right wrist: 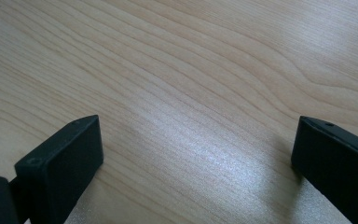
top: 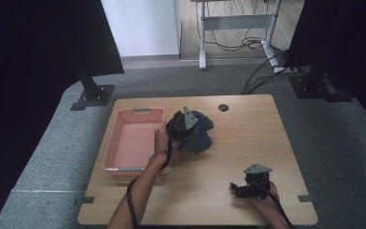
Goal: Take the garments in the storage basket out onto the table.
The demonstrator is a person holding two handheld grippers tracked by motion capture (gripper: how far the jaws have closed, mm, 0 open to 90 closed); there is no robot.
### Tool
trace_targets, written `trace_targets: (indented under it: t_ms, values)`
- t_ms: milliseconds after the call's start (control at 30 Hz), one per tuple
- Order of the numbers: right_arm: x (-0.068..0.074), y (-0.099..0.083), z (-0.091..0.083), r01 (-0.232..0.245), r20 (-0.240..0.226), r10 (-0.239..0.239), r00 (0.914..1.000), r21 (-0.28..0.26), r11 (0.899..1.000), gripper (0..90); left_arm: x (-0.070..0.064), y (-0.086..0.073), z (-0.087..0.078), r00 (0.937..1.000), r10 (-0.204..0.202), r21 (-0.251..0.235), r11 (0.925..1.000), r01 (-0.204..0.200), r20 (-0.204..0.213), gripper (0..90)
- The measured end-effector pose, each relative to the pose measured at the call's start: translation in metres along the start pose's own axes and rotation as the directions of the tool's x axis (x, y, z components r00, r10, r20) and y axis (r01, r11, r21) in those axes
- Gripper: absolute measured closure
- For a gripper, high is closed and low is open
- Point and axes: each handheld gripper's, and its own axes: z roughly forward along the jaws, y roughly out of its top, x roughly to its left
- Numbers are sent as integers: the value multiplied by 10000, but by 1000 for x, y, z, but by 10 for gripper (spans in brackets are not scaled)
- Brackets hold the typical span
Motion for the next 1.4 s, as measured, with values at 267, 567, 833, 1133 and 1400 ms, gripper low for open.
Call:
trace_targets:
  t_ms: [267, 567, 833, 1133, 1400]
  values:
    - [0, 0, 0, -25, -11, 25, 10000, -17, 10000, 18, -5, -5, 5, 9992, -8, 113, 9999, 4, 395, 644]
    - [0, 0, 0, 0, -8, 0, 10000, -18, 10000, 18, -17, -8, 9, 9971, -15, 195, 9998, 0, 759, 638]
    - [0, 0, 0, 0, -7, 0, 10000, -18, 10000, 18, -38, -11, 12, 9956, 394, 193, 9990, -412, 853, 626]
    - [0, 0, 0, 1, -9, -1, 10000, -20, 10000, 18, -43, -16, 12, 9933, 206, 152, 9996, -224, 1140, 621]
    - [0, 0, 0, 17, -13, -17, 10000, -25, 10000, 21, -54, -18, 13, 9873, 315, 155, 9993, -343, 1559, 595]
